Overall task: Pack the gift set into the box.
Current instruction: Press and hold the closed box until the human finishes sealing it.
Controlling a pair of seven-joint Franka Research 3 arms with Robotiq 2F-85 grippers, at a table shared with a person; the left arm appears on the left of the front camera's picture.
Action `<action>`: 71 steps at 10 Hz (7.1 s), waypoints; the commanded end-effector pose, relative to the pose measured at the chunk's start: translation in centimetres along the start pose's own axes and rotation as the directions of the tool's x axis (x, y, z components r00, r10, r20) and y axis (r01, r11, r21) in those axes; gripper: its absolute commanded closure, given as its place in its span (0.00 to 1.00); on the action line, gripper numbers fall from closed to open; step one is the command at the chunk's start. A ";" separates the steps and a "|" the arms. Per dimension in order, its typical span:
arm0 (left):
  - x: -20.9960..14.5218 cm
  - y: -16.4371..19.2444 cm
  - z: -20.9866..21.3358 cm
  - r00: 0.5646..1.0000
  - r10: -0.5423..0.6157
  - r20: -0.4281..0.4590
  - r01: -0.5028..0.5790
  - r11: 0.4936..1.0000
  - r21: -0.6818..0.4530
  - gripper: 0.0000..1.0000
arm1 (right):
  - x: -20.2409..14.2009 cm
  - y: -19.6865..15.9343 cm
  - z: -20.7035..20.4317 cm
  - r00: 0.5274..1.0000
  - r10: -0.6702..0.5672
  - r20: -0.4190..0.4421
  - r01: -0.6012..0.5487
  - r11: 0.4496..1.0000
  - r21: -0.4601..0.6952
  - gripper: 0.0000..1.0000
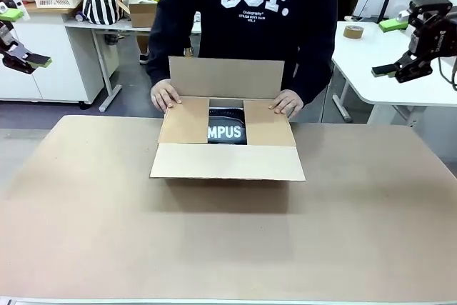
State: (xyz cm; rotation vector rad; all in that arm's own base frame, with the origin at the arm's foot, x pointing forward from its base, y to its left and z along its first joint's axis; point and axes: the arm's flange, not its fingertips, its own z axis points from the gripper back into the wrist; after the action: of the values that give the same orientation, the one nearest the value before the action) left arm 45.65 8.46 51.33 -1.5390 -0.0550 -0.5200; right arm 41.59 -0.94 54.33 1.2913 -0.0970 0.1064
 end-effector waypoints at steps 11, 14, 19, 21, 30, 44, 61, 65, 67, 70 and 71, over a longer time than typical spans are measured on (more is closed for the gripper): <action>-0.4 -0.7 0.7 1.000 -0.001 -0.002 0.001 1.000 -0.005 0.00 | 0.1 0.3 0.1 1.000 0.007 0.002 -0.007 1.000 0.020 0.00; -0.4 -0.7 0.7 1.000 -0.001 -0.002 0.001 1.000 -0.005 0.00 | 0.1 0.3 0.1 1.000 0.007 0.002 -0.007 1.000 0.020 0.00; -0.4 -0.7 0.7 1.000 -0.001 -0.002 0.001 1.000 -0.005 0.00 | 0.1 0.3 0.1 1.000 0.007 0.002 -0.007 1.000 0.020 0.00; -0.4 -0.7 0.7 1.000 -0.001 -0.002 0.001 1.000 -0.005 0.00 | 0.1 0.3 0.1 1.000 0.007 0.002 -0.007 1.000 0.020 0.00; -0.4 -0.7 0.7 1.000 -0.001 -0.002 0.001 1.000 -0.005 0.00 | 0.1 0.3 0.1 1.000 0.007 0.002 -0.007 1.000 0.020 0.00; -0.4 -0.7 0.7 1.000 -0.001 -0.002 0.001 1.000 -0.005 0.00 | 0.1 0.3 0.1 1.000 0.007 0.002 -0.007 1.000 0.020 0.00; -2.3 -2.1 -13.7 0.581 -0.777 -0.242 0.814 0.549 0.190 0.00 | -1.9 3.5 -10.4 0.213 0.974 -0.080 -0.843 0.142 -0.518 0.00; -2.1 -2.3 -13.9 0.584 -0.768 -0.262 0.812 0.555 0.182 0.00 | -0.4 4.9 -8.3 0.514 0.852 -0.100 -0.829 0.464 -0.311 0.00; -2.4 -2.2 -14.0 0.588 -0.769 -0.250 0.809 0.559 0.184 0.00 | -1.3 4.1 -9.0 0.469 0.878 -0.092 -0.840 0.412 -0.352 0.00; -1.2 4.0 -20.4 0.490 -0.813 -0.315 0.861 0.394 0.323 0.00 | 0.8 -0.4 -16.0 0.112 0.992 -0.058 -0.994 0.111 -0.020 0.00; -0.5 5.9 -23.0 0.473 -0.811 -0.344 0.859 0.338 0.383 0.00 | 0.9 -2.4 -18.2 0.011 0.995 -0.104 -1.000 0.012 0.012 0.00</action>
State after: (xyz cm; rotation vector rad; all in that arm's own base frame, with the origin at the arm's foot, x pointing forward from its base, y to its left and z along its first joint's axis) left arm 40.26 -10.71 46.29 -0.8955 -0.8409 -1.3030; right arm 41.12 15.30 49.69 0.8593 -0.9490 1.3508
